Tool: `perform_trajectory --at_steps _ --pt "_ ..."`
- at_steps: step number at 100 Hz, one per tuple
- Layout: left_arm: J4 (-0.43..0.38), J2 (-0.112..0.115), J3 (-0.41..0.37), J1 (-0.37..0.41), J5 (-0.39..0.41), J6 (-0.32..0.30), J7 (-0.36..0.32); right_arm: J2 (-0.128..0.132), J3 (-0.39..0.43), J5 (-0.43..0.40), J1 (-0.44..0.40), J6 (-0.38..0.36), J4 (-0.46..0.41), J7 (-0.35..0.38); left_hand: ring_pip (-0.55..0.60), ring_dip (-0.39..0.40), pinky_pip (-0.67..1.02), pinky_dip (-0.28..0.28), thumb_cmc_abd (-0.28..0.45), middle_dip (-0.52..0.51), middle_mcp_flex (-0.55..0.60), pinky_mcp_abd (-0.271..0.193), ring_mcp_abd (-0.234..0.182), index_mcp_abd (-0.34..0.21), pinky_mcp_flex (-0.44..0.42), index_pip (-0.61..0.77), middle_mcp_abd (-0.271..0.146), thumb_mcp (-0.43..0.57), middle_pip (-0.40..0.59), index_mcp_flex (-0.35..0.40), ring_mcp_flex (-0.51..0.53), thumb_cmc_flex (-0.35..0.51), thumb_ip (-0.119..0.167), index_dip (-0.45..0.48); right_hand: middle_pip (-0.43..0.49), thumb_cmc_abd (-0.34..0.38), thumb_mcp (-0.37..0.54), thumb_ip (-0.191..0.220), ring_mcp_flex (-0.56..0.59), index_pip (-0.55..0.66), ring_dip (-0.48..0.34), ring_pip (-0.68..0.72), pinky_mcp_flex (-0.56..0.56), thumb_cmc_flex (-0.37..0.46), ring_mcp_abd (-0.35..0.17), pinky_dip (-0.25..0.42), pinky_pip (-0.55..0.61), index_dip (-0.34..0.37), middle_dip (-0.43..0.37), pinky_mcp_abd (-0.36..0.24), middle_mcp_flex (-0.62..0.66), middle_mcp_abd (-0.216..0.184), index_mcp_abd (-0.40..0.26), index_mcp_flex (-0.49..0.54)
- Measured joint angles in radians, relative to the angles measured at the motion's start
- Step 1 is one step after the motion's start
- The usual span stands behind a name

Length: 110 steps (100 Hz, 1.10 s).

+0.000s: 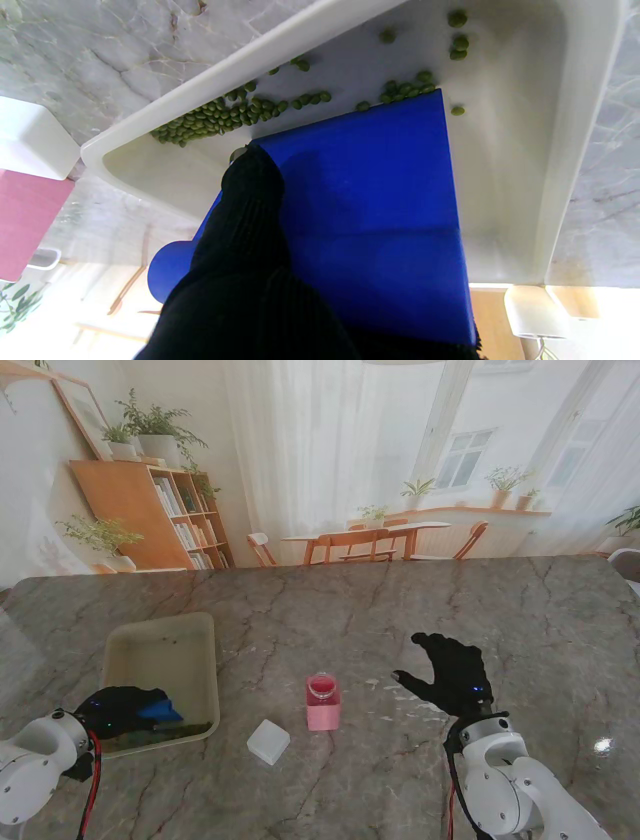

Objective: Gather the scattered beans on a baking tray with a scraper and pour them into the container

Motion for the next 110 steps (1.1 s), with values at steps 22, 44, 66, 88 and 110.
perform_trajectory --at_steps 22,44,66,88,110 --pt "-0.013 -0.002 -0.001 0.015 -0.005 0.004 0.005 0.0 0.001 0.0 -0.001 0.0 -0.001 -0.001 0.007 0.012 0.012 0.011 -0.001 0.002 0.011 0.0 0.008 0.007 0.013 0.0 0.007 0.0 0.0 0.001 0.012 0.0 0.0 0.001 0.0 0.0 0.0 0.0 0.0 0.0 0.0 0.0 0.0 0.0 0.0 0.0 0.0 0.0 0.0 0.0 0.0 0.0 0.0 0.0" --pt "-0.027 -0.005 -0.001 0.031 -0.011 0.002 0.012 0.0 0.003 0.0 -0.003 0.0 -0.003 -0.002 0.028 0.02 0.02 0.011 -0.002 0.011 0.021 -0.001 0.008 0.008 0.023 0.0 0.007 0.0 0.011 0.011 0.017 0.0 0.0 0.002 0.0 0.0 0.0 0.0 0.0 0.0 0.0 0.0 0.0 0.0 0.0 0.0 0.0 0.0 0.0 0.0 0.0 0.0 0.0 0.0" --pt "-0.035 -0.007 -0.004 0.034 -0.015 0.001 0.002 -0.001 0.005 0.0 -0.006 0.001 -0.004 -0.006 0.051 0.028 0.035 0.022 -0.002 0.015 0.03 -0.008 0.008 0.008 0.036 0.0 0.007 0.0 0.03 0.011 0.026 0.0 0.0 0.002 0.0 0.0 0.0 0.0 0.0 0.0 0.0 0.0 0.0 0.0 0.0 0.0 0.0 0.0 0.0 0.0 0.0 0.0 0.0 0.0" --pt "-0.045 -0.006 -0.007 0.041 -0.021 -0.001 -0.012 -0.001 0.006 -0.001 -0.007 0.003 -0.006 -0.007 0.056 0.037 0.044 0.023 -0.002 0.022 0.032 -0.009 0.009 0.008 0.036 0.001 0.008 0.0 0.032 0.011 0.026 0.0 0.0 0.002 0.0 0.0 0.0 0.0 0.0 0.0 0.0 0.0 0.0 0.0 0.0 0.0 0.0 0.0 0.0 0.0 0.0 0.0 0.0 0.0" --pt "-0.057 -0.007 -0.016 0.055 0.003 -0.012 -0.002 -0.001 0.005 -0.001 -0.007 0.003 -0.006 -0.006 0.068 0.043 0.044 0.023 -0.003 0.024 0.033 -0.016 0.009 0.008 0.037 0.001 0.008 0.001 0.047 0.013 0.028 0.0 0.0 0.002 0.0 0.0 0.0 0.0 0.0 0.0 0.0 0.0 0.0 0.0 0.0 0.0 0.0 0.0 0.0 0.0 0.0 0.0 0.0 0.0"
